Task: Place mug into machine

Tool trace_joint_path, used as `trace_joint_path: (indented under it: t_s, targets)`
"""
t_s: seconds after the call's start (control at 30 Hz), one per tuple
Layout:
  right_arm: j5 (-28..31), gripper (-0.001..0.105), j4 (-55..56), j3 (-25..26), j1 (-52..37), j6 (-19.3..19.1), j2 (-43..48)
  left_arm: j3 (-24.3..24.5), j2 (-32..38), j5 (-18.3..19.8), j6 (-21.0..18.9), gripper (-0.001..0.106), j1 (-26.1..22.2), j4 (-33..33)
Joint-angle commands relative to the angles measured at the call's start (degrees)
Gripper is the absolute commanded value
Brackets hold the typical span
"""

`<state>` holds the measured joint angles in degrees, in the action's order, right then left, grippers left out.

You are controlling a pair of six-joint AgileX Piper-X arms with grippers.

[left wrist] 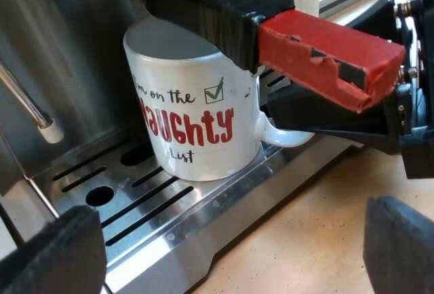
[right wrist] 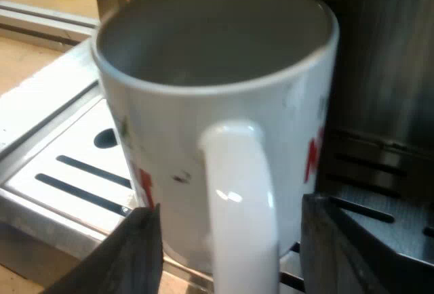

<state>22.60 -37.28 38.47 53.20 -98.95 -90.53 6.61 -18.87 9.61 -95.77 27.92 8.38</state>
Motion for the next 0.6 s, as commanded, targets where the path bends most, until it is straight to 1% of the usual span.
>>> trace_joint_path:
  t_s: [0.03,0.27,0.43,0.6]
  targets:
    - [0.55,0.045,-2.23,0.16,-0.39,0.18,-0.27,-0.01,0.09,-0.38,-0.80,0.078,0.20,-1.03]
    - [0.33,0.045,-10.26,0.66,-1.51,0.18,-5.77,-0.01,0.09,-0.38,-0.80,0.078,0.20,-1.03]
    - [0.33,0.045,-10.56,4.06,-1.66,0.18,-8.68,-0.01,0.09,-0.38,-0.80,0.078,0.20,-1.03]
    - [1.26,0.045,-10.56,8.76,-1.66,0.00,-11.77,-0.01,0.09,-0.38,-0.80,0.078,0.20,-1.03]
